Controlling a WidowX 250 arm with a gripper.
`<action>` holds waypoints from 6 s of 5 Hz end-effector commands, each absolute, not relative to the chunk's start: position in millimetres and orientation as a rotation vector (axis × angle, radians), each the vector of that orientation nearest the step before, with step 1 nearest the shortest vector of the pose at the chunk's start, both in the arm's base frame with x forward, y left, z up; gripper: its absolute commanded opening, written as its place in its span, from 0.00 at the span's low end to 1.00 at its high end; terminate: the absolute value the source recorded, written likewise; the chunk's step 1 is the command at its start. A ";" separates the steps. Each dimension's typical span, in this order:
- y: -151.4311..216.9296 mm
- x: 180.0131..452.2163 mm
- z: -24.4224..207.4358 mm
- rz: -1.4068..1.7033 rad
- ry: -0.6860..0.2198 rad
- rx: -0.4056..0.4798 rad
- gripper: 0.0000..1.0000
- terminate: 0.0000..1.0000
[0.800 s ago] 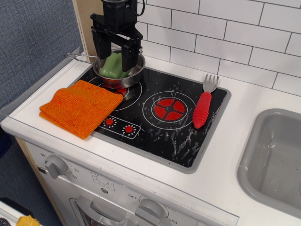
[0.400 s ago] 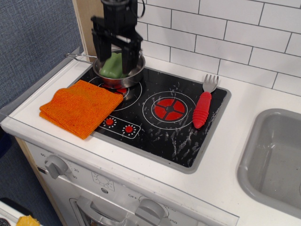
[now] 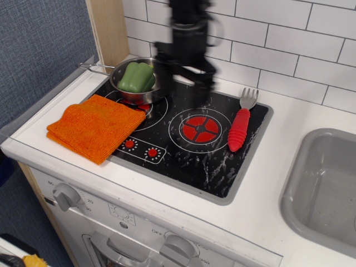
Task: Move the red utensil on the orange rag.
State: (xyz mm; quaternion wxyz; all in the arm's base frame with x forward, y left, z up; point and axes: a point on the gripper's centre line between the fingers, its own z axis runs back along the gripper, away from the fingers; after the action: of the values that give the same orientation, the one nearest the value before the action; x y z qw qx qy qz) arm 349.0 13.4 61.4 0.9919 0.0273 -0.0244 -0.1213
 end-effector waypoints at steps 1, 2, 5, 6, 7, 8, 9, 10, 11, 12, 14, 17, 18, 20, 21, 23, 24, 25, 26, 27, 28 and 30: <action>-74.1 368.6 57.7 -0.287 -0.213 0.025 1.00 0.00; -75.2 378.1 53.6 -0.196 -0.236 0.048 1.00 0.00; -65.8 380.4 69.0 -0.136 -0.271 0.084 1.00 0.00; -54.4 383.6 73.9 -0.094 -0.283 0.093 1.00 0.00; -41.2 389.2 59.3 -0.053 -0.232 0.093 1.00 0.00; -30.2 390.8 42.5 -0.008 -0.171 0.092 1.00 0.00; -22.7 387.8 29.5 0.027 -0.118 0.076 1.00 0.00; -25.4 380.8 19.7 0.029 -0.071 0.046 1.00 0.00; -34.2 374.8 21.3 -0.011 -0.068 0.042 0.00 0.00; -38.3 373.0 25.0 -0.049 -0.083 0.059 0.00 0.00; -25.6 370.8 55.6 -0.366 -0.142 0.195 0.00 0.00; 83.1 291.4 103.0 -0.349 -0.184 0.154 0.00 0.00; 105.5 262.1 97.9 -0.212 -0.150 0.152 0.00 0.00; 122.0 260.5 57.2 -0.079 -0.081 0.163 0.00 0.00; 131.1 266.8 45.6 -0.082 -0.051 0.181 0.00 0.00; 151.1 254.9 44.1 -0.015 -0.011 0.245 0.00 0.00; 154.6 245.1 50.0 0.041 -0.035 0.233 0.00 0.00; 153.8 243.0 50.9 0.055 -0.038 0.222 0.00 0.00; 153.3 243.9 47.4 0.059 -0.018 0.202 0.00 0.00; 153.5 246.0 45.0 0.042 0.019 0.192 0.00 0.00; 153.2 248.1 44.5 0.021 0.029 0.183 1.00 0.00; 144.1 253.4 67.4 -0.048 -0.034 0.188 1.00 0.00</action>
State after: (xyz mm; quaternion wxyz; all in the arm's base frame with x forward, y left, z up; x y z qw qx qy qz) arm 254.6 144.6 53.1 0.9966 0.0799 0.0071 -0.0198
